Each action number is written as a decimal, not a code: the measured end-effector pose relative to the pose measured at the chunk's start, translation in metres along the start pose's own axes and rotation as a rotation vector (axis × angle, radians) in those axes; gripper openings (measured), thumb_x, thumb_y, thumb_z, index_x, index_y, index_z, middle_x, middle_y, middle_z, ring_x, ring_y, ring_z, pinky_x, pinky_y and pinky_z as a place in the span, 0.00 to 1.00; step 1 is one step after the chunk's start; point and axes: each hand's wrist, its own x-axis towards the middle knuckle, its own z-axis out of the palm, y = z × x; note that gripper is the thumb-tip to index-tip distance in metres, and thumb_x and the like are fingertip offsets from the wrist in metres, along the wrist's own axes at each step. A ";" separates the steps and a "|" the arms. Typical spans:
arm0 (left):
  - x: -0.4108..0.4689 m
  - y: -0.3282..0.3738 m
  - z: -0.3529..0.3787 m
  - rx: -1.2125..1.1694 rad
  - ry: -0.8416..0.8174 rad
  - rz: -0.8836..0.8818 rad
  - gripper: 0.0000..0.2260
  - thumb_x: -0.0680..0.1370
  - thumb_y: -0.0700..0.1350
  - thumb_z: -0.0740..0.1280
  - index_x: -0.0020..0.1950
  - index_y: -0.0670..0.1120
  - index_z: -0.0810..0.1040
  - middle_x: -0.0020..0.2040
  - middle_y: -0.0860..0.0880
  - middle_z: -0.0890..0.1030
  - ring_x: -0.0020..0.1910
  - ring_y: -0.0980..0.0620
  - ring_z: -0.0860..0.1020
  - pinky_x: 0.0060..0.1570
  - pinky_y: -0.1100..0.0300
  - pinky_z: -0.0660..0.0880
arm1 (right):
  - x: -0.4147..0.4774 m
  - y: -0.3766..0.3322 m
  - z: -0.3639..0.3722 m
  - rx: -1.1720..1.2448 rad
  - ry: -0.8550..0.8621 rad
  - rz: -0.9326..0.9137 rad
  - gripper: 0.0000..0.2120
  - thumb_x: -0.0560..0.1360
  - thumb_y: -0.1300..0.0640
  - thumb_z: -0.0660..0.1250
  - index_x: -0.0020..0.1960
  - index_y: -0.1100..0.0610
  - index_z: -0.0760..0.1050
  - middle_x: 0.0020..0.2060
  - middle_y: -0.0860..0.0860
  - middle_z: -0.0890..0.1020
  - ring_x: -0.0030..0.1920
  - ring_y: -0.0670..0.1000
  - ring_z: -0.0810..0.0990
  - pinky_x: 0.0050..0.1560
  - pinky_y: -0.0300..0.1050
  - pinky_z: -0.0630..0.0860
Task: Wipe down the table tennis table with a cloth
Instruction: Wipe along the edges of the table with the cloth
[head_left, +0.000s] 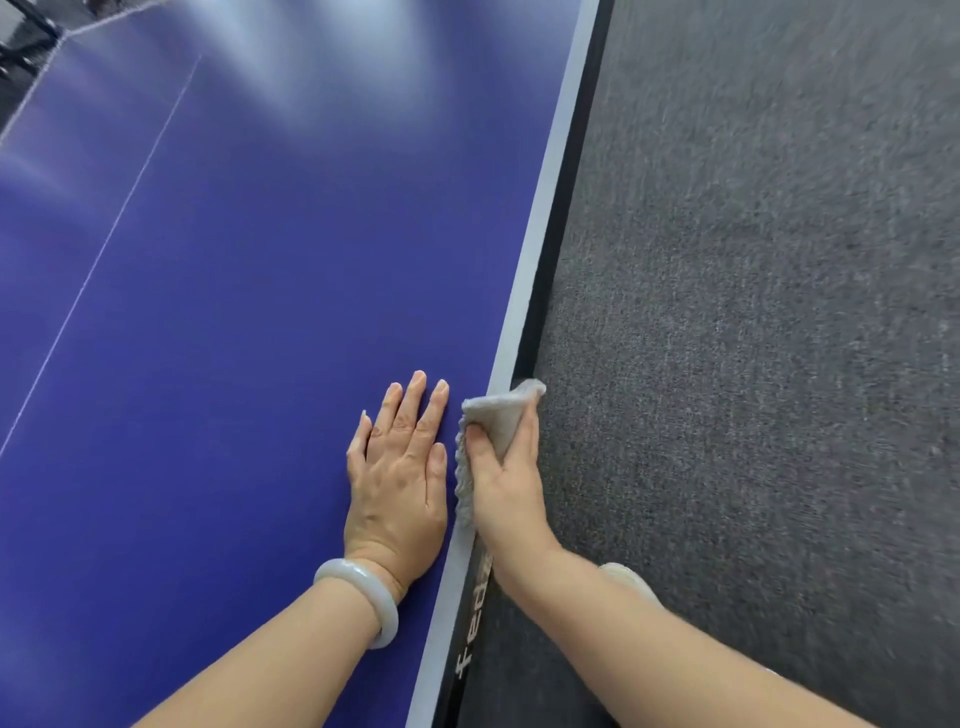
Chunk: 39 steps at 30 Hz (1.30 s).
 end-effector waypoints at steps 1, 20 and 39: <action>0.000 0.000 0.000 0.005 -0.005 -0.001 0.25 0.82 0.50 0.46 0.80 0.54 0.53 0.80 0.55 0.52 0.79 0.56 0.46 0.77 0.47 0.47 | 0.015 -0.009 -0.005 0.011 -0.020 -0.009 0.35 0.81 0.50 0.63 0.81 0.47 0.46 0.79 0.45 0.56 0.77 0.44 0.60 0.77 0.48 0.60; 0.102 0.006 -0.035 -0.121 0.013 0.224 0.15 0.81 0.41 0.59 0.66 0.46 0.77 0.69 0.49 0.72 0.68 0.48 0.70 0.69 0.52 0.63 | 0.075 -0.028 -0.045 0.104 -0.222 0.025 0.40 0.77 0.50 0.69 0.77 0.32 0.46 0.60 0.18 0.68 0.63 0.27 0.70 0.59 0.27 0.68; 0.299 0.057 -0.013 -0.110 0.077 0.158 0.22 0.83 0.48 0.52 0.78 0.51 0.62 0.79 0.53 0.59 0.78 0.54 0.55 0.76 0.48 0.53 | 0.270 -0.157 -0.046 0.229 0.125 -0.024 0.22 0.86 0.49 0.51 0.76 0.55 0.67 0.74 0.55 0.70 0.75 0.54 0.66 0.77 0.56 0.61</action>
